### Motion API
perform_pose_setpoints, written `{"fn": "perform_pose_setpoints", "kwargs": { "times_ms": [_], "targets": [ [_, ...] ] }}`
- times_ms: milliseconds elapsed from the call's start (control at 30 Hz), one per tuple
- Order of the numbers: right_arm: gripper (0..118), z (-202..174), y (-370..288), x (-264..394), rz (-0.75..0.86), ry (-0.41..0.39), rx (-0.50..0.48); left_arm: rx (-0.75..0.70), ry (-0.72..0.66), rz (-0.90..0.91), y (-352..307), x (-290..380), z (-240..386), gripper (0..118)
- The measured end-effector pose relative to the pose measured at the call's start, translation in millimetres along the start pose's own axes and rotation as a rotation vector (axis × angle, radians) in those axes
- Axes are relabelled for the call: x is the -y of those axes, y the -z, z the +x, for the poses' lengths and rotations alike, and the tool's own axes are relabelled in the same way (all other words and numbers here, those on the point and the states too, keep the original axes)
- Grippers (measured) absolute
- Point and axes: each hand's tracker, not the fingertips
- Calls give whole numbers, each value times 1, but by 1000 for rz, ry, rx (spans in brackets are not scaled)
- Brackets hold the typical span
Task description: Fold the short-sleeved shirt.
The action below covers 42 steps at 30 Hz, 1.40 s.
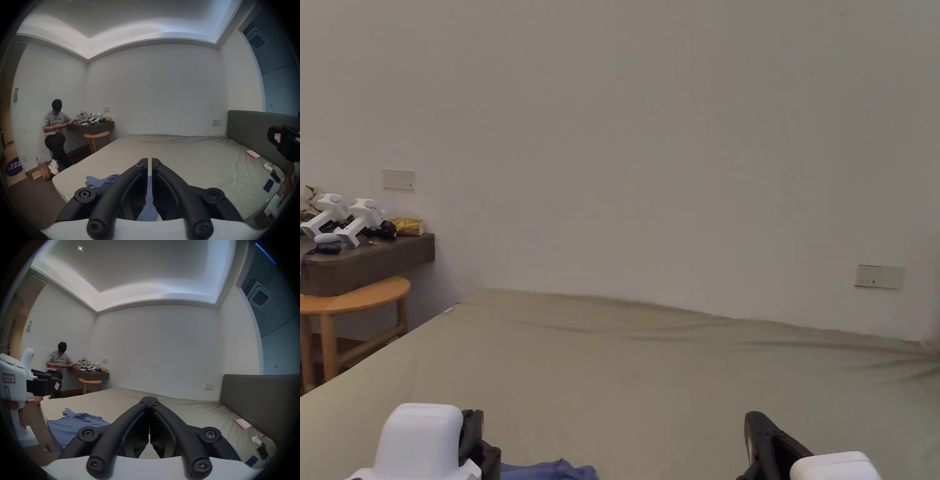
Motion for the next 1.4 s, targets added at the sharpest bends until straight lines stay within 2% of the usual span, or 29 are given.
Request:
{"fn": "perform_pose_setpoints", "kwargs": {
  "times_ms": [33,67,100,133,167,333,433,567,667,767,933,1067,1133,1200,1233,1267,1300,1333,1367,1400],
  "targets": [
    [2,-10,5,1,-2,-3,-29,-44,-23,-24,2,3,-11,22],
    [2,-19,11,1,-4,-5,-44,-68,-39,-49,4,6,-22,50],
    [2,-27,15,2,-5,-3,-61,-67,-54,-86,7,10,-33,84],
    [2,-35,20,5,-5,-4,-84,-56,-65,-130,11,15,-44,114],
    [2,-42,24,7,-4,-5,-101,-34,-78,-180,13,20,-53,117],
    [2,-70,47,16,-22,1,-161,-22,-94,-272,47,52,-76,117],
    [2,-77,54,20,-23,7,-192,21,-72,-426,95,81,-79,117],
    [2,-82,61,23,10,43,-191,139,-163,-544,155,126,-67,117],
    [2,-85,70,29,-2,43,-201,124,-118,-659,205,161,-56,117],
    [2,-86,79,37,-15,20,-211,120,-95,-684,242,188,-46,112],
    [2,-89,98,50,-28,-7,-205,138,-74,-792,297,238,-36,112],
    [2,-90,114,64,-47,-14,-197,116,-23,-828,314,264,-33,107],
    [2,-89,119,72,-52,-11,-185,80,45,-759,309,263,-26,105],
    [2,-87,122,77,-58,-8,-175,73,54,-779,310,267,-24,96],
    [2,-85,123,79,-64,-3,-174,77,63,-772,310,264,-22,81],
    [2,-82,124,82,-68,4,-173,86,69,-763,308,260,-21,59],
    [2,-78,124,84,-74,10,-172,88,74,-744,308,255,-19,25],
    [2,-75,124,86,-82,15,-168,57,97,-725,308,250,-17,8],
    [2,-70,123,87,-91,18,-160,-30,166,-711,309,249,-16,8],
    [2,-64,121,88,-96,22,-149,-11,164,-700,311,248,-20,8]
  ]
}}
